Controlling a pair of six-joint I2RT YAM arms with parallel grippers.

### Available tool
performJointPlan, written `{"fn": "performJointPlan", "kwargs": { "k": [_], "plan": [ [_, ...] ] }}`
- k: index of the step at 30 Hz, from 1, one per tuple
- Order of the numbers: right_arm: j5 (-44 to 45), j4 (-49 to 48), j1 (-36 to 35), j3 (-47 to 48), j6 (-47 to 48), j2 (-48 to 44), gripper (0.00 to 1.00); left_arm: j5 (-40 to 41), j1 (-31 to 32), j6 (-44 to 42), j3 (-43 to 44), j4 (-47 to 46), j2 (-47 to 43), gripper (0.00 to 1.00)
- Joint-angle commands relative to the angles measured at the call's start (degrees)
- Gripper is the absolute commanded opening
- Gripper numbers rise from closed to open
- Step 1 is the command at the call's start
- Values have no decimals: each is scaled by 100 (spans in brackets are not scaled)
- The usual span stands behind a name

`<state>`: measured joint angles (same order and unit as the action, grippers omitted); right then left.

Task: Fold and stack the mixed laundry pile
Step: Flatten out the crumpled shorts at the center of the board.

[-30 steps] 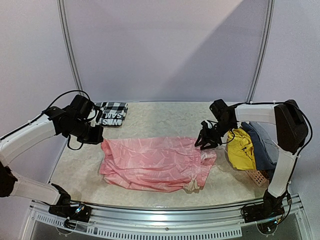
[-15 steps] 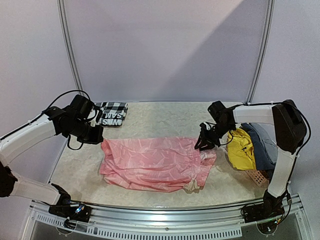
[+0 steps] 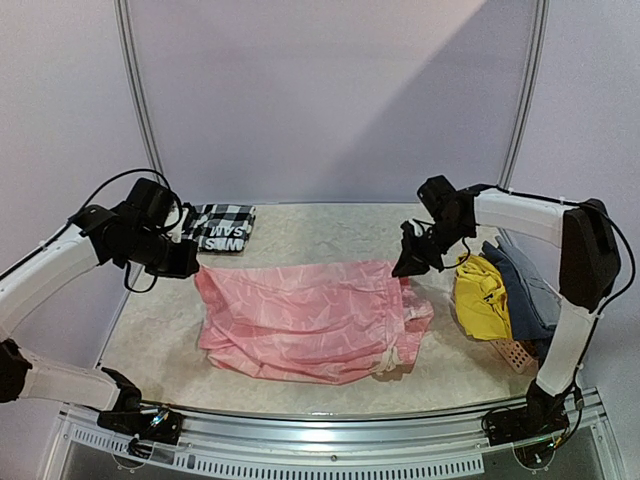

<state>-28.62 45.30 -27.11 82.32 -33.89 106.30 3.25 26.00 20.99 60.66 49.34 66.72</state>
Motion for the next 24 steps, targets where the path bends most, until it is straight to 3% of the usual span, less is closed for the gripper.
{"fn": "performJointPlan", "kwargs": {
  "k": [1,12,24],
  "plan": [
    [155,710,-39,733,102,-640,0,199,-162,-167,592,450,-394,0],
    [-199,1075,-40,1867,-149,-1566,0,602,-320,-295,2030,1303,-921,0],
    [-592,252,-70,1787,-243,-2926,0,1103,-359,-589,3582,2088,-1089,0]
  ]
}}
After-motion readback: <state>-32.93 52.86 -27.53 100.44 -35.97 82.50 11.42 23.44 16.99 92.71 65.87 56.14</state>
